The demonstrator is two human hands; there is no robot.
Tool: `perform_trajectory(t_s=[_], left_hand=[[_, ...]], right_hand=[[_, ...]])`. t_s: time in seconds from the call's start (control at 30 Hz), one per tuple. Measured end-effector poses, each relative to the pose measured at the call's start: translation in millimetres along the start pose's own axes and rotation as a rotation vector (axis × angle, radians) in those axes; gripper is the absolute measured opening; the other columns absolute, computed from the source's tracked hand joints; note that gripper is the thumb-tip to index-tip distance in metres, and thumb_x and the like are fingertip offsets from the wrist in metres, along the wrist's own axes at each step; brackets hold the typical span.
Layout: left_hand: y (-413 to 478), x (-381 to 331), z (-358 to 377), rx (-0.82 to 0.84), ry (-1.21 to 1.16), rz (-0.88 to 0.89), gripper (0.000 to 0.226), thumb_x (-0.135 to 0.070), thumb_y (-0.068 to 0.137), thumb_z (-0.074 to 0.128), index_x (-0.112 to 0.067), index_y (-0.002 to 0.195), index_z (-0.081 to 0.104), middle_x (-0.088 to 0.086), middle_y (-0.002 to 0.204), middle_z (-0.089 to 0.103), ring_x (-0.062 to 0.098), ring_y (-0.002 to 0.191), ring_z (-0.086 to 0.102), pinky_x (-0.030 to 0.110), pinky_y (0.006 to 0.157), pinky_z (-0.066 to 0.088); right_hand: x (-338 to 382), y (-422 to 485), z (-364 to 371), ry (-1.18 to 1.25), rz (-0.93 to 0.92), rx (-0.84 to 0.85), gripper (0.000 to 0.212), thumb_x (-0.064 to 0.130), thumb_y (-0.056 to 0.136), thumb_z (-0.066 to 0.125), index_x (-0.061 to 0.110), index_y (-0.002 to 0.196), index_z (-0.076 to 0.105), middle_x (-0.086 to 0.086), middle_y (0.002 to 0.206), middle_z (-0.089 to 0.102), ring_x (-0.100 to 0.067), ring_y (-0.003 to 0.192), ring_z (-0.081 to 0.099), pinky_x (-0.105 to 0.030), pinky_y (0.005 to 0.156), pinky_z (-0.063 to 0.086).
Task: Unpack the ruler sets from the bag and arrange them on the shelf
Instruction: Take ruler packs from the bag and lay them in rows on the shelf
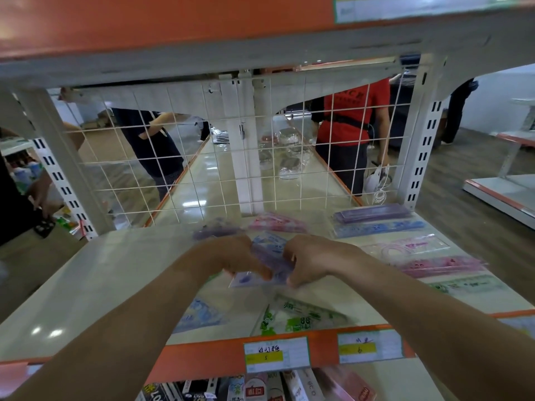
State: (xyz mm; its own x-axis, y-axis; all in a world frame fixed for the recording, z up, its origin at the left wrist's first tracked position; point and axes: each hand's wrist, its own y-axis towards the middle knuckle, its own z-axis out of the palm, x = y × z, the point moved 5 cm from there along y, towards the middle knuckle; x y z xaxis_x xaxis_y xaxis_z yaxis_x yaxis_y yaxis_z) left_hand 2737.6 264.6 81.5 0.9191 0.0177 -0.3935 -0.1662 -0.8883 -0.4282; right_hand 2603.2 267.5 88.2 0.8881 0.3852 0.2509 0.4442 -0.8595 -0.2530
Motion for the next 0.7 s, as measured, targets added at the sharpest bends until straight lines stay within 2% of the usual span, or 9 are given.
perform_trajectory(t_s=[0.03,0.1,0.17,0.23,0.27,0.37,0.43,0.6,0.7], left_hand=[[0.9,2.0,1.8,0.002,-0.042,0.013,0.077,-0.057,0.039,0.071,-0.029,0.111,0.068,-0.007,0.111,0.067,0.011,0.103,0.061,0.033,0.096,0.049],[-2.5,3.6,3.6,-0.038,-0.111,0.046,0.064,-0.050,0.043,0.073,-0.032,0.105,0.071,-0.007,0.105,0.070,0.010,0.099,0.064,0.032,0.095,0.050],[-8.5,2.0,2.0,-0.160,-0.114,0.093,0.037,-0.034,0.065,0.074,-0.019,0.099,0.069,-0.003,0.090,0.070,0.008,0.078,0.063,0.014,0.074,0.050],[-19.4,-3.5,-1.8,-0.333,-0.048,0.178,0.016,-0.024,0.078,0.068,-0.014,0.089,0.063,-0.004,0.077,0.060,0.005,0.062,0.052,0.009,0.053,0.038],[-24.2,-3.1,-1.2,-0.379,-0.040,0.207,0.011,-0.024,0.080,0.066,-0.017,0.087,0.061,-0.006,0.077,0.057,0.003,0.060,0.049,0.010,0.051,0.037],[-30.9,11.3,2.1,-0.417,0.007,0.181,0.012,-0.028,0.083,0.065,-0.024,0.080,0.053,-0.009,0.073,0.049,0.002,0.061,0.044,0.017,0.055,0.033],[-27.9,19.8,9.3,-0.383,0.010,0.142,0.024,-0.024,0.089,0.058,-0.021,0.070,0.043,-0.005,0.071,0.042,0.008,0.061,0.039,0.022,0.058,0.032],[-32.4,5.7,20.0,-0.442,0.025,0.189,0.014,-0.021,0.099,0.037,-0.017,0.095,0.050,0.002,0.094,0.044,0.016,0.091,0.045,0.028,0.077,0.037],[-33.6,8.0,20.4,-0.491,0.032,0.169,0.017,-0.023,0.100,0.037,-0.020,0.085,0.045,-0.004,0.086,0.040,0.010,0.082,0.043,0.023,0.071,0.033]], right_hand=[[0.1,-0.5,-0.9,0.008,-0.010,-0.010,0.039,0.026,0.078,0.070,0.014,0.114,0.063,-0.004,0.111,0.064,-0.021,0.098,0.061,-0.031,0.080,0.050],[1.1,-2.8,-3.2,0.040,-0.031,-0.026,0.038,0.028,0.080,0.069,0.015,0.115,0.060,-0.003,0.112,0.062,-0.021,0.099,0.059,-0.031,0.080,0.049],[2.2,-5.5,-6.5,0.091,-0.061,-0.071,0.032,0.033,0.083,0.067,0.016,0.110,0.062,-0.003,0.107,0.063,-0.021,0.095,0.059,-0.029,0.074,0.045],[1.7,-10.7,-9.9,0.094,-0.071,-0.156,0.028,0.035,0.085,0.066,0.019,0.107,0.062,-0.001,0.106,0.062,-0.021,0.096,0.058,-0.029,0.074,0.044],[0.3,-13.3,-9.4,0.069,-0.071,-0.196,0.028,0.037,0.086,0.064,0.021,0.108,0.061,0.000,0.107,0.060,-0.021,0.098,0.057,-0.029,0.076,0.044],[-4.1,-17.7,1.1,0.028,-0.084,-0.262,0.026,0.039,0.090,0.060,0.022,0.110,0.058,-0.001,0.106,0.058,-0.022,0.100,0.055,-0.028,0.073,0.039],[-3.9,-15.9,8.1,0.020,-0.113,-0.294,0.023,0.037,0.092,0.057,0.019,0.107,0.059,-0.001,0.100,0.057,-0.023,0.098,0.056,-0.029,0.071,0.037],[8.5,-13.3,13.5,-0.094,-0.184,-0.419,0.021,0.024,0.094,0.051,0.017,0.113,0.057,-0.004,0.109,0.060,-0.024,0.103,0.054,-0.032,0.077,0.038],[9.3,-17.0,15.2,-0.105,-0.197,-0.431,0.024,0.026,0.095,0.051,0.020,0.118,0.054,-0.003,0.112,0.060,-0.022,0.104,0.055,-0.031,0.076,0.037]])
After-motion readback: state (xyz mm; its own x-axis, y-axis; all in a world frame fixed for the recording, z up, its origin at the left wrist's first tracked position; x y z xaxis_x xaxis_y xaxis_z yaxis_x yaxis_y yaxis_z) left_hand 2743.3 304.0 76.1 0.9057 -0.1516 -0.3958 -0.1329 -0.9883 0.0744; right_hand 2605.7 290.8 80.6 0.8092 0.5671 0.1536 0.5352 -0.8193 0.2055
